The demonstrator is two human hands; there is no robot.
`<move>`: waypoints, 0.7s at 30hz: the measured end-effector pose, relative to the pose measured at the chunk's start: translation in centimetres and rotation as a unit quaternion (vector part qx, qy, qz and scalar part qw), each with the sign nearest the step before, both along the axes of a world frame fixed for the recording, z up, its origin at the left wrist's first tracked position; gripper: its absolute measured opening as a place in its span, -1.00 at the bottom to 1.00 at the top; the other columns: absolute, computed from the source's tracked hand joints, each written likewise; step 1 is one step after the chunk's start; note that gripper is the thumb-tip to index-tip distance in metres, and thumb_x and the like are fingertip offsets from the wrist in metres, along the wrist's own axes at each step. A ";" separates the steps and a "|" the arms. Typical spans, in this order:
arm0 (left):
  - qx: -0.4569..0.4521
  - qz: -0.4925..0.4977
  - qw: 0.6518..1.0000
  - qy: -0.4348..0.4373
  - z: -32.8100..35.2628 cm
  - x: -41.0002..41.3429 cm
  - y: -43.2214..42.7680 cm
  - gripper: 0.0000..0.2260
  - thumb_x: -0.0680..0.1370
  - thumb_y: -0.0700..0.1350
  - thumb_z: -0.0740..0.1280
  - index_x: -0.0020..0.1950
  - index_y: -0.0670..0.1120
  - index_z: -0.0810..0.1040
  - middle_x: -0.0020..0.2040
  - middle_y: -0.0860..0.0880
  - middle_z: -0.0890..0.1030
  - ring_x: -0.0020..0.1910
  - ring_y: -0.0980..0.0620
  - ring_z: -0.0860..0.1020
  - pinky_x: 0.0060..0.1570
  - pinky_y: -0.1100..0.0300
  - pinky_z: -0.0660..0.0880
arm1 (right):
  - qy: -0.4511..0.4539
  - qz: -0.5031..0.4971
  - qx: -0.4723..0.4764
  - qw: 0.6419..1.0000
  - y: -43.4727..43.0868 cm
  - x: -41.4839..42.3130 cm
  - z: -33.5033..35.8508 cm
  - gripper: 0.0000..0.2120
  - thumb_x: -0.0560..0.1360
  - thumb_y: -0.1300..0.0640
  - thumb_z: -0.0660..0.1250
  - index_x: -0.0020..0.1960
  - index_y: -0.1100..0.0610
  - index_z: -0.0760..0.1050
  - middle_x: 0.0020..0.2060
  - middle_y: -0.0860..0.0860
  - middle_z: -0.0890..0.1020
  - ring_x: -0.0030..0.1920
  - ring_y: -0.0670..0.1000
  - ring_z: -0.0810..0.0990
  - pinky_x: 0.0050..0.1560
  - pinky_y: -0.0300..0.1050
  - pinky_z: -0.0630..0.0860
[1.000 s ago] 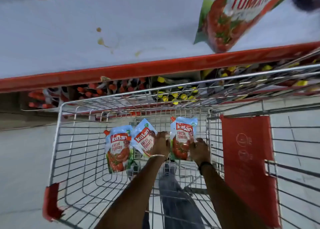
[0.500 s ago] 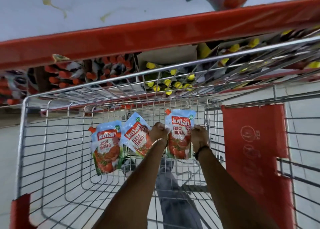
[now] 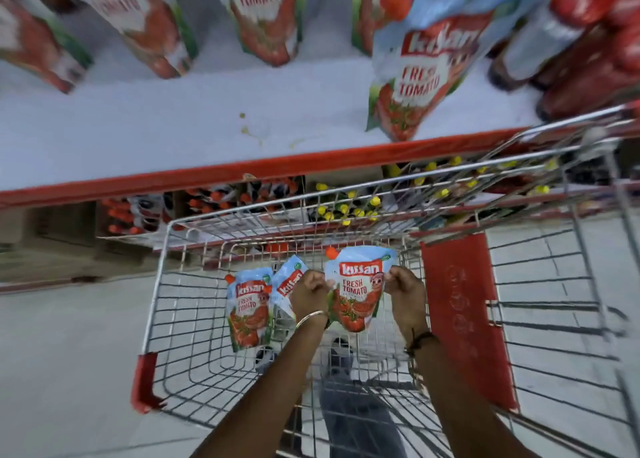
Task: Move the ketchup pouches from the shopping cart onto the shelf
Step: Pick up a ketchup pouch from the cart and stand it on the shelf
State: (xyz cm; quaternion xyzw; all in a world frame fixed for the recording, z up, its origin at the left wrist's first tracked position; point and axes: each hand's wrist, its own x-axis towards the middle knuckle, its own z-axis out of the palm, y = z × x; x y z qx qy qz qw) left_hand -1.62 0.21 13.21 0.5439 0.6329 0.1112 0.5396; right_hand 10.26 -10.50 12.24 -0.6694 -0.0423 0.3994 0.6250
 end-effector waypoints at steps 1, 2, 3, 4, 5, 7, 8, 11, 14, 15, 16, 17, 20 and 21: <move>0.016 -0.006 1.000 -0.017 1.9 -0.4 0.3 -0.89 0.39 -0.33 0.38 -0.30 -0.20 0.49 -0.34 -0.05 0.51 -0.23 0.02 0.45 -0.41 0.41 0.30 | -0.028 0.023 0.011 0.999 0.1 -0.2 1.7 -0.79 0.28 -0.19 0.44 -0.34 -0.05 0.63 -0.34 -0.22 0.69 -0.24 -0.20 0.61 -0.15 -0.28 0.58; 0.037 -0.013 0.999 -0.034 3.7 -0.8 0.7 -0.90 0.39 -0.33 0.38 -0.28 -0.20 0.50 -0.36 -0.05 0.50 -0.29 0.02 0.45 -0.37 0.37 0.32 | -0.050 0.035 0.028 0.998 0.3 -0.4 3.3 -0.71 0.21 -0.29 0.44 -0.33 -0.06 0.63 -0.33 -0.23 0.69 -0.24 -0.21 0.61 -0.14 -0.28 0.57; 0.058 -0.021 0.997 -0.046 5.5 -1.1 1.1 -0.89 0.40 -0.33 0.37 -0.28 -0.19 0.49 -0.37 -0.05 0.49 -0.35 0.08 0.43 -0.35 0.33 0.32 | -0.081 0.040 0.018 0.996 0.6 -0.5 4.9 -0.67 0.21 -0.34 0.41 -0.31 -0.08 0.62 -0.33 -0.24 0.67 -0.25 -0.20 0.59 -0.13 -0.24 0.56; 0.085 -0.032 0.994 -0.056 7.2 -1.4 1.6 -0.87 0.40 -0.33 0.37 -0.30 -0.17 0.47 -0.39 -0.05 0.48 -0.39 0.16 0.40 -0.36 0.32 0.31 | -0.121 0.040 0.012 0.992 1.1 -0.6 6.3 -0.68 0.27 -0.35 0.36 -0.29 -0.10 0.59 -0.33 -0.24 0.66 -0.26 -0.19 0.56 -0.13 -0.16 0.53; 0.114 -0.042 0.991 -0.061 8.6 -1.8 2.2 -0.84 0.40 -0.33 0.36 -0.31 -0.15 0.46 -0.40 -0.05 0.47 -0.40 0.22 0.38 -0.37 0.32 0.29 | -0.172 0.051 0.004 0.984 1.6 -0.8 8.2 -0.73 0.36 -0.31 0.30 -0.27 -0.12 0.55 -0.32 -0.23 0.64 -0.26 -0.20 0.52 -0.14 -0.10 0.50; 0.150 -0.052 0.984 -0.082 11.3 -2.3 3.3 -0.82 0.41 -0.32 0.38 -0.33 -0.14 0.45 -0.43 0.01 0.45 -0.44 0.23 0.37 -0.43 0.40 0.27 | -0.247 0.060 0.010 0.967 2.7 -1.0 11.1 -0.81 0.48 -0.10 0.21 -0.24 -0.08 0.49 -0.33 -0.14 0.59 -0.28 -0.21 0.49 -0.17 -0.14 0.45; 0.157 -0.052 0.981 -0.105 12.6 -2.6 3.8 -0.80 0.40 -0.32 0.39 -0.36 -0.13 0.44 -0.44 0.04 0.44 -0.48 0.18 0.38 -0.42 0.42 0.30 | -0.274 0.065 0.018 0.959 3.2 -1.0 12.5 -0.82 0.51 0.01 0.20 -0.20 0.01 0.50 -0.29 -0.09 0.58 -0.26 -0.23 0.51 -0.18 -0.24 0.45; 0.180 -0.034 0.972 -0.145 16.2 -3.2 5.6 -0.69 0.39 -0.32 0.39 -0.42 0.02 0.44 -0.43 0.07 0.49 -0.45 0.21 0.43 -0.39 0.35 0.39 | -0.328 0.077 0.041 0.941 4.6 -0.8 17.1 -0.84 0.52 0.11 0.20 -0.08 0.13 0.53 -0.16 0.05 0.63 -0.13 -0.29 0.57 -0.15 -0.48 0.46; 0.225 -0.051 0.961 -0.150 20.3 -3.3 7.9 -0.75 0.39 -0.25 0.41 -0.36 0.05 0.47 -0.38 0.02 0.56 -0.34 0.17 0.52 -0.25 0.20 0.46 | -0.340 0.081 0.065 0.935 6.5 -0.2 20.7 -0.83 0.51 0.04 0.21 -0.09 0.10 0.54 -0.18 -0.05 0.64 -0.15 -0.21 0.58 -0.13 -0.32 0.49; 0.238 -0.048 0.955 -0.170 21.5 -3.2 8.7 -0.73 0.37 -0.24 0.43 -0.38 0.07 0.46 -0.39 0.02 0.56 -0.38 0.23 0.51 -0.26 0.18 0.47 | -0.343 0.075 0.068 0.934 7.3 -0.1 21.9 -0.82 0.51 0.03 0.22 -0.09 0.11 0.54 -0.18 -0.01 0.64 -0.15 -0.13 0.59 -0.11 -0.22 0.51; 0.250 -0.043 0.949 -0.188 22.7 -3.1 9.4 -0.70 0.36 -0.25 0.44 -0.41 0.09 0.44 -0.41 0.03 0.56 -0.42 0.28 0.49 -0.29 0.17 0.46 | -0.350 0.064 0.073 0.932 8.2 0.0 22.9 -0.80 0.50 0.04 0.23 -0.08 0.14 0.55 -0.16 0.06 0.65 -0.12 -0.04 0.60 -0.07 -0.13 0.53; 0.262 -0.039 0.944 -0.195 23.7 -3.1 10.1 -0.68 0.35 -0.26 0.45 -0.43 0.09 0.43 -0.42 0.03 0.56 -0.43 0.29 0.50 -0.30 0.17 0.48 | -0.362 0.052 0.079 0.928 9.1 0.1 23.9 -0.79 0.51 0.06 0.25 -0.05 0.18 0.56 -0.14 0.11 0.66 -0.09 0.03 0.61 -0.03 -0.05 0.55; 0.298 -0.023 0.935 -0.191 26.6 -2.6 12.2 -0.69 0.36 -0.22 0.44 -0.44 0.10 0.43 -0.39 -0.06 0.57 -0.30 0.02 0.58 -0.22 0.02 0.57 | -0.389 0.012 0.096 0.916 12.1 0.2 26.5 -0.85 0.52 0.21 0.26 -0.05 0.27 0.55 -0.16 0.13 0.63 -0.09 0.11 0.59 -0.03 0.03 0.54; 0.310 -0.020 0.932 -0.188 27.4 -2.4 12.9 -0.70 0.36 -0.21 0.44 -0.44 0.09 0.43 -0.39 -0.07 0.57 -0.32 -0.03 0.58 -0.22 0.01 0.57 | -0.388 0.002 0.095 0.917 13.1 0.2 27.0 -0.87 0.53 0.24 0.25 -0.05 0.27 0.55 -0.18 0.14 0.62 -0.10 0.15 0.59 -0.04 0.06 0.53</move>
